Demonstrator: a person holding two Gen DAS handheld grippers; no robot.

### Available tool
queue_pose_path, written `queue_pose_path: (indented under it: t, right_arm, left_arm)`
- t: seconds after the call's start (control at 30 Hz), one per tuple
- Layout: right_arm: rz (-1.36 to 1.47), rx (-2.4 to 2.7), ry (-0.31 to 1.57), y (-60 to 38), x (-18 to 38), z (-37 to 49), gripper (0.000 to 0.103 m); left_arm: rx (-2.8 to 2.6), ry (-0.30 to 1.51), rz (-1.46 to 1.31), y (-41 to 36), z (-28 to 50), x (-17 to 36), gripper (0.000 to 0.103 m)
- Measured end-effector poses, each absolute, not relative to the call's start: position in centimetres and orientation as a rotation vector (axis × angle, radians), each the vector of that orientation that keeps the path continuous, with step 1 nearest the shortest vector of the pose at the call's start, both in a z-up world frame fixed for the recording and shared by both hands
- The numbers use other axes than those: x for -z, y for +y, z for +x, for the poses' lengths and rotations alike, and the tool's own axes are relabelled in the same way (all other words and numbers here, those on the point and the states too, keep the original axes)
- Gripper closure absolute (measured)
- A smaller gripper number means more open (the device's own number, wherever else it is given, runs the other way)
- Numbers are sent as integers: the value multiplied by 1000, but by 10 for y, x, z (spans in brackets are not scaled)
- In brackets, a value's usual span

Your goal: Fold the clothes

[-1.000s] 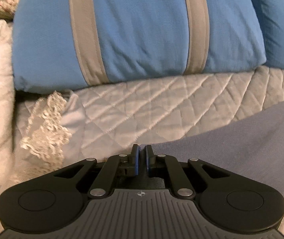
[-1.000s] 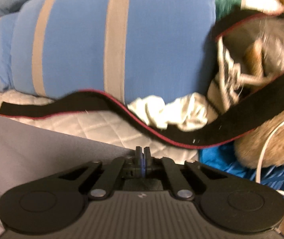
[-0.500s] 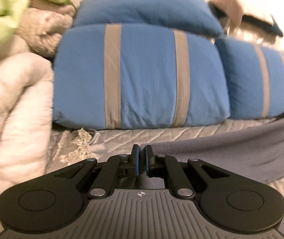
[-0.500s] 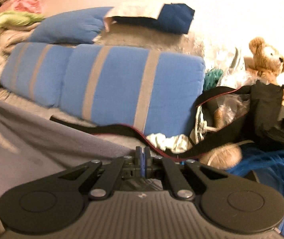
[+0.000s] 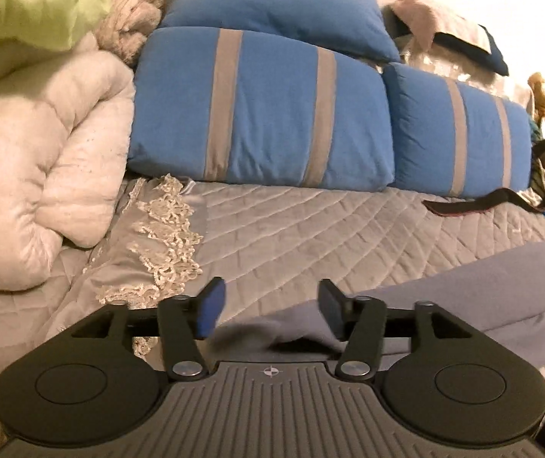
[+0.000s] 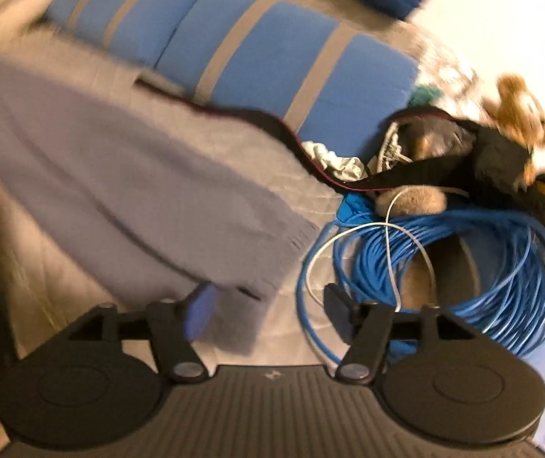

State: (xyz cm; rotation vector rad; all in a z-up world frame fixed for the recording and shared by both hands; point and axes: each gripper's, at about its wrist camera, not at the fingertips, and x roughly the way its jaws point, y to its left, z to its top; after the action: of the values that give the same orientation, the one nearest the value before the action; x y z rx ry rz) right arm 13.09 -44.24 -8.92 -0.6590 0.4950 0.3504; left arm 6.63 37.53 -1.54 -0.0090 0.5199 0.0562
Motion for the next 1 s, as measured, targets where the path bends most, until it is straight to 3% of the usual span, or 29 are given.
queue_pose_path:
  t: [0.17,0.47,0.53,0.63,0.67,0.73,0.8,1.0]
  right_arm:
    - [-887,-344,456,-424,109,139,25]
    - [-1136,-322,363,-387,150,160,27]
    - [-1157,-324,353,-383,154,163,33]
    - [-1182,-360,372,-379,153,167,64]
    - [-1179,-376,383,-378,150,167,79]
    - [-1160,-409,404,-377,141,170,91]
    - [-1150,-428,408,-378,129,176,97]
    - [-1120,-432,370,-382,92,198,97]
  left_arm:
    - [-24,550,145,324,73,-3,29]
    - [133,493,279,182,96,-28,28]
    - [198,489,290,146,103,-23,27]
    - [295,523,329,94,116,-2,27]
    - [327,538,345,76,121,7,27]
    - [384,551,389,43,130,26,27]
    - [418,547,456,14,134,43,27]
    - [502,502,715,-60,139,85,27]
